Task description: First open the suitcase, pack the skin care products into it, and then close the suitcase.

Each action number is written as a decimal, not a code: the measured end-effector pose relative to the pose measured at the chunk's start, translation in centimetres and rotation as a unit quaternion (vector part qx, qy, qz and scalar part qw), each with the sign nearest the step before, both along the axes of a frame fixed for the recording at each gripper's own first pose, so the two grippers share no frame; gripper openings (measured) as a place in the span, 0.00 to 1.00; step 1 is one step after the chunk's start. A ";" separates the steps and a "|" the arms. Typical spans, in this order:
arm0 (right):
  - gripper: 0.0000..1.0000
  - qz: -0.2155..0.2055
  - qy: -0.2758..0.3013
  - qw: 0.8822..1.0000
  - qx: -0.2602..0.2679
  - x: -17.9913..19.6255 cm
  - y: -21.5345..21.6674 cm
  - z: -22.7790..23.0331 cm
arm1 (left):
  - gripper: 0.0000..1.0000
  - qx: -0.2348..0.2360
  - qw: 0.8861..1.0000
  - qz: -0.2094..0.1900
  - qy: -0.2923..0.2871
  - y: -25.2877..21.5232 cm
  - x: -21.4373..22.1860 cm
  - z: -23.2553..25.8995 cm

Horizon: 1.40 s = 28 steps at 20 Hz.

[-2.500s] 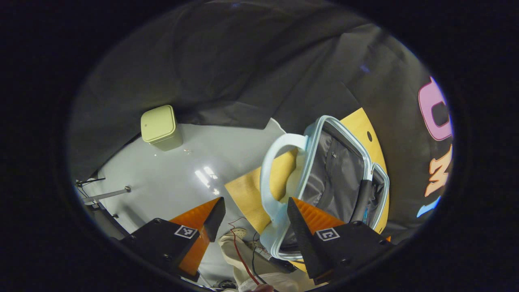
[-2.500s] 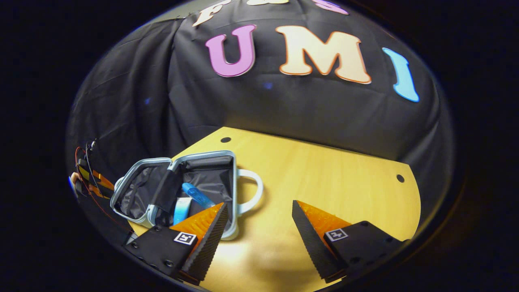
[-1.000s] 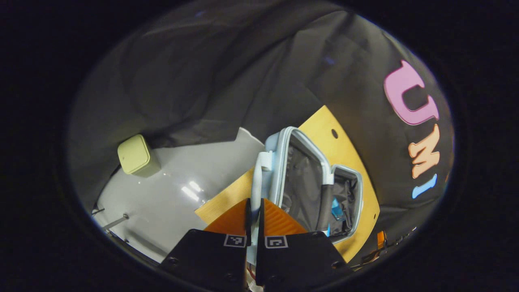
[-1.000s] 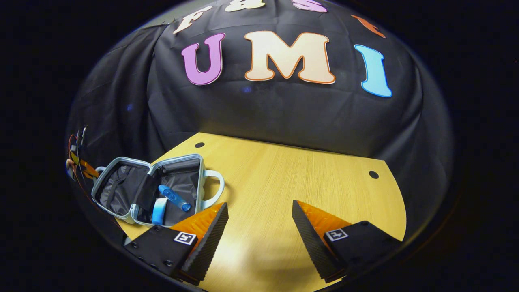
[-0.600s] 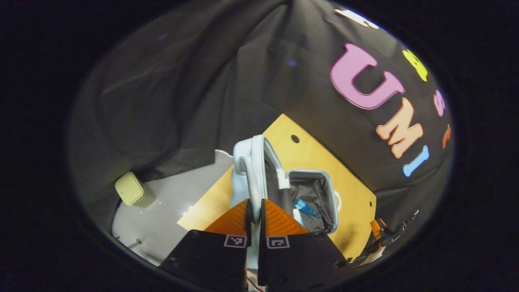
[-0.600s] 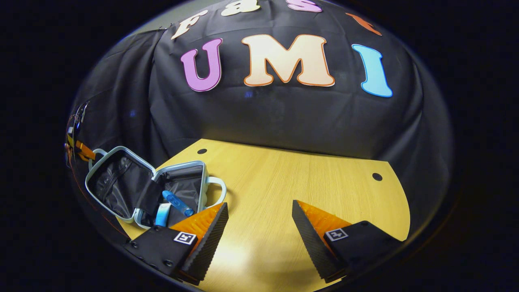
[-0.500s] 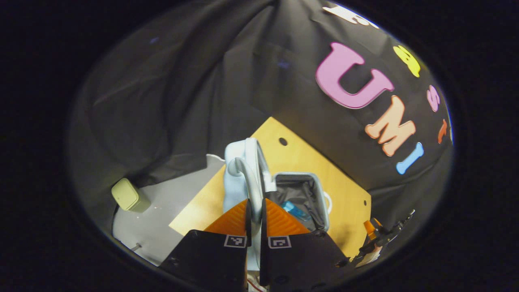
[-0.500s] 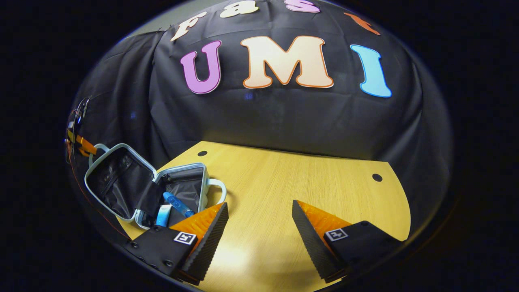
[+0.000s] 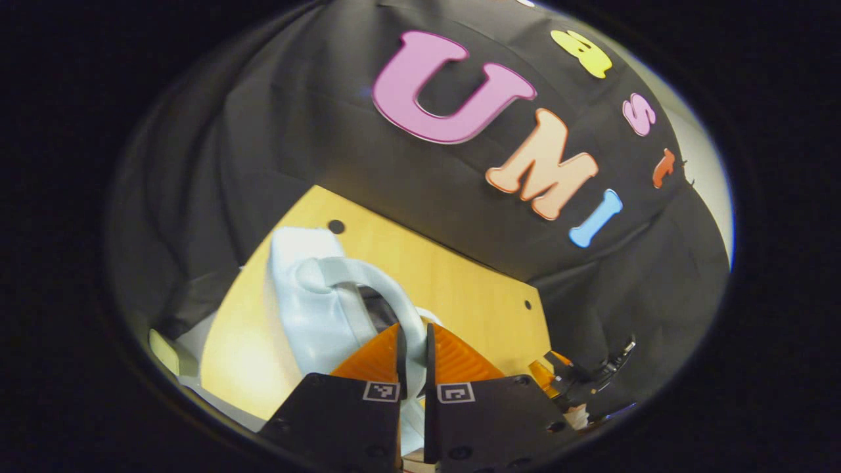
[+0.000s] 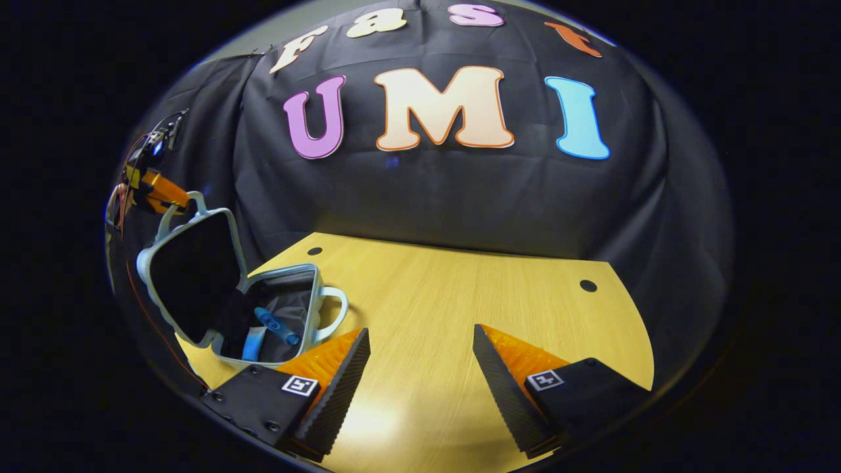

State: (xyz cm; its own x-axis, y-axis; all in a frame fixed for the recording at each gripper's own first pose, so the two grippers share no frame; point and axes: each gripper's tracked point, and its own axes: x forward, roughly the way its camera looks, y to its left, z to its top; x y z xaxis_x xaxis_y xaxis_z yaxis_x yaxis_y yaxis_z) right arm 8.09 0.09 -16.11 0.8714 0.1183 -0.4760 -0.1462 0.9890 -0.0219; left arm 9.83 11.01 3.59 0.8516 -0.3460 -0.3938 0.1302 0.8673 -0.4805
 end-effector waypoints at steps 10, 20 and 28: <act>0.96 -0.063 0.009 0.998 -0.011 -3.9 -6.9 -0.1 | 0.07 -0.038 0.991 -0.091 0.092 -11.7 6.8 -7.1; 0.99 -0.090 0.023 0.996 -0.016 -5.5 -9.8 -1.0 | 0.07 0.048 0.971 -0.090 0.216 -16.4 10.5 -17.8; 0.99 -0.078 -0.005 0.997 0.020 -3.4 -8.3 1.4 | 0.61 0.098 0.971 -0.094 0.196 -17.1 10.3 -16.7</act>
